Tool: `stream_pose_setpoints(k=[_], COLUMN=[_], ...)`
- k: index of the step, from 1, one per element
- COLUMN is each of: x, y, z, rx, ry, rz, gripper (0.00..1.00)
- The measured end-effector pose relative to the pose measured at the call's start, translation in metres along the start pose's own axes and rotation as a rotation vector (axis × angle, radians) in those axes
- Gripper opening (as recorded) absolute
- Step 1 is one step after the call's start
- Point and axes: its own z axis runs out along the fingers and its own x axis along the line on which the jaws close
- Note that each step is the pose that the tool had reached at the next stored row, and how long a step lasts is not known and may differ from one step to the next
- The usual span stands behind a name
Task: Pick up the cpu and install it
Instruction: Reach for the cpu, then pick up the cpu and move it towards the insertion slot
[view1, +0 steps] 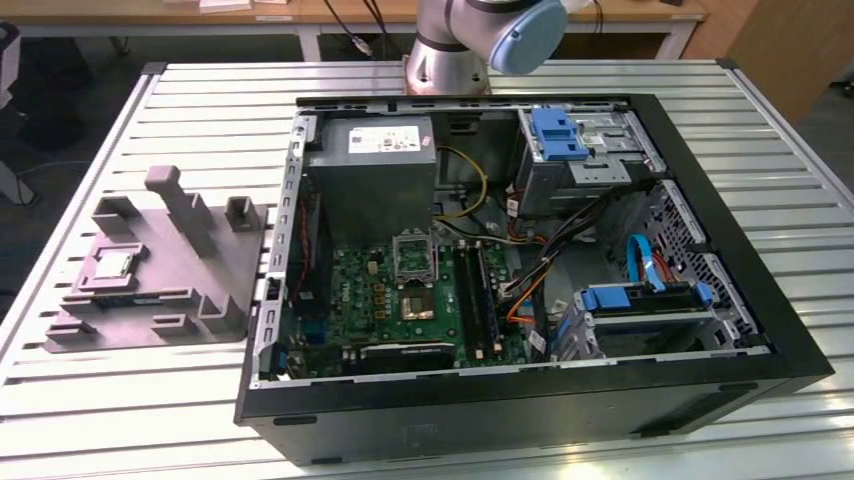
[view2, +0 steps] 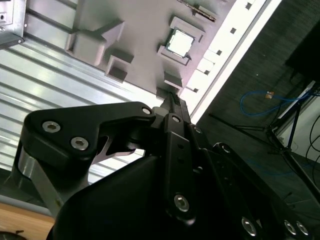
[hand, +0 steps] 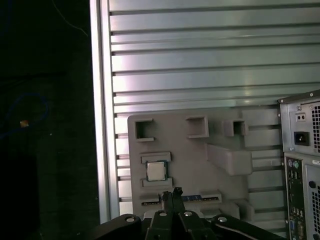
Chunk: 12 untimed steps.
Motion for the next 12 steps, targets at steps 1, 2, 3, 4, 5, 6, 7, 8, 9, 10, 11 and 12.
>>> stream_pose_setpoints(k=[1,2,3,4,5,6,7,8,9,10,11,12], x=[0.002,0.004,0.0052,0.0056,0.0055,0.0056,0.0056,0.0056,0.0056,0.0056,0.0056,0.0056], y=[-0.0002,-0.0004,-0.0005,-0.0005,-0.0005,-0.0005,-0.0005,-0.0005,-0.0005,-0.0005,-0.0005,-0.0005], z=[0.0002,0.0004,0.0005,0.0005,0.0005,0.0005,0.0005,0.0005,0.0005,0.0005,0.0005,0.0005], rx=[0.0001,0.0,0.0001,0.0,0.0,0.0,0.0001,0.0001,0.0001,0.0001,0.0001,0.0001], ry=[0.0004,0.0006,0.0007,0.0007,0.0007,0.0006,0.0006,0.0006,0.0006,0.0006,0.0006,0.0006], rz=[0.0,0.0,0.0,0.0,0.0,0.001,0.002,0.002,0.003,0.003,0.003,0.003], gripper=[0.11,0.11,0.11,0.11,0.11,0.11,0.11,0.11,0.11,0.11,0.11,0.11])
